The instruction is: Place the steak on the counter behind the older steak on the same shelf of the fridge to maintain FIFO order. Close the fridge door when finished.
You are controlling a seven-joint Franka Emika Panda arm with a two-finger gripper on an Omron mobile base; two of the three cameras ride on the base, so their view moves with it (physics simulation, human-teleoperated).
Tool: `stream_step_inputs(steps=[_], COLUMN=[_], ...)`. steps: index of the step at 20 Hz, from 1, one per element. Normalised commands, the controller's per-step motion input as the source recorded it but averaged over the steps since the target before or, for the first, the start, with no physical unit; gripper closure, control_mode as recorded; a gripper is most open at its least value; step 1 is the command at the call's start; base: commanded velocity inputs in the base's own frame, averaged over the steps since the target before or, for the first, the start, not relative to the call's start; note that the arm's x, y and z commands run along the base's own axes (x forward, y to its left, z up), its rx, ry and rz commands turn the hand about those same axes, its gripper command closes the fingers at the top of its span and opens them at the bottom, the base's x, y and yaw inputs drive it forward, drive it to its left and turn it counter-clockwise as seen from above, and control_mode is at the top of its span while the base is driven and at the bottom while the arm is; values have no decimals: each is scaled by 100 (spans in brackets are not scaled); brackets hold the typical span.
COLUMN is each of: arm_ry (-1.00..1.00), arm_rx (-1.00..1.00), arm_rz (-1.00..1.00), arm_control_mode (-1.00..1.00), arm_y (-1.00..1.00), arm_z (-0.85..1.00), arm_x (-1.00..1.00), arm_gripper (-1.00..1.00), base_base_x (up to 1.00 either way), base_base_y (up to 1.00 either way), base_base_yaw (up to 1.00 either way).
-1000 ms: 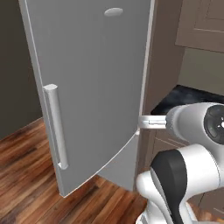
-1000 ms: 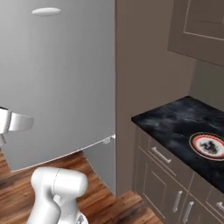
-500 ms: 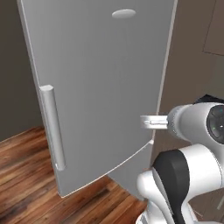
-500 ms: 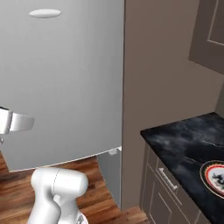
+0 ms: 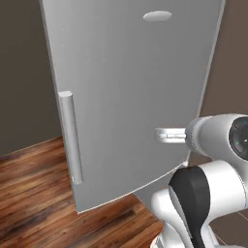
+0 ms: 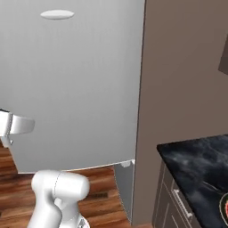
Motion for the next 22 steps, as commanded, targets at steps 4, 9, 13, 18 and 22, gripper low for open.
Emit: stream_step_inputs(steps=[4, 9, 13, 18, 22], arm_ry=[0, 0, 0, 0, 0], arm_rx=[0, 0, 0, 0, 4], arm_rz=[0, 0, 0, 0, 3], arm_control_mode=[100, 100, 100, 100, -100], arm_y=[0, 0, 0, 0, -1], arm_z=[0, 0, 0, 0, 0], arm_x=[0, 0, 0, 0, 15], arm_gripper=[-100, -100, -100, -100, -100], base_base_x=[54, 46, 13, 0, 1], base_base_y=[-4, -4, -3, 0, 0], base_base_yaw=[28, 25, 18, 8, 1])
